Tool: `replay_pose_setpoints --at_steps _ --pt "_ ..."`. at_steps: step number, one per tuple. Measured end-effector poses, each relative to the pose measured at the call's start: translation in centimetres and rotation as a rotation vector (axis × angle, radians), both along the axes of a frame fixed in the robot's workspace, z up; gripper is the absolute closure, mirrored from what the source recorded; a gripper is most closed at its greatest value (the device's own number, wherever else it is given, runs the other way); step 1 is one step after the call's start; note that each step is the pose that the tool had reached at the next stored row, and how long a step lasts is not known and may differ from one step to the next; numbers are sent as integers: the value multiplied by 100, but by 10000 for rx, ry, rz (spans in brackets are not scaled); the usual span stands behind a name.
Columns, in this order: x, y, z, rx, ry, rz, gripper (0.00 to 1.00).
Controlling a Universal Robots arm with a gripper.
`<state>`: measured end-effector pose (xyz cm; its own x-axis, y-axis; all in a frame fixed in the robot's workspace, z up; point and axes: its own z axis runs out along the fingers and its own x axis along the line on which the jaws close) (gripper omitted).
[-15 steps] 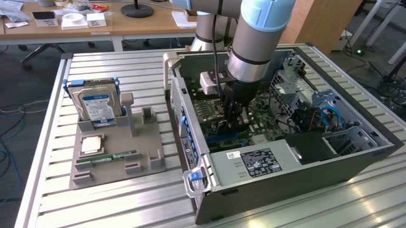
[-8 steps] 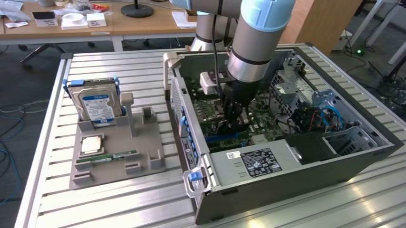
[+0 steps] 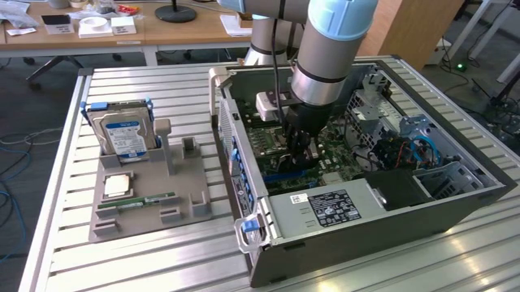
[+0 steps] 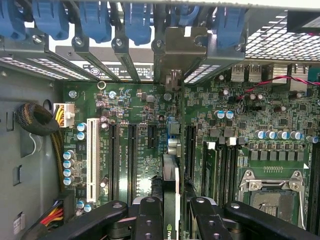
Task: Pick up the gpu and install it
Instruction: 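Insert the gpu into the slot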
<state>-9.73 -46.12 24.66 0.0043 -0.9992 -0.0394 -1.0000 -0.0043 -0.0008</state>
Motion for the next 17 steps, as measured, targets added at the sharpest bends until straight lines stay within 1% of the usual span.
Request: replay_pose_setpoints --at_steps 11,17 --pt "-10 0 0 -15 -60 4 74" --pt "-11 0 -3 -20 -62 3 74"
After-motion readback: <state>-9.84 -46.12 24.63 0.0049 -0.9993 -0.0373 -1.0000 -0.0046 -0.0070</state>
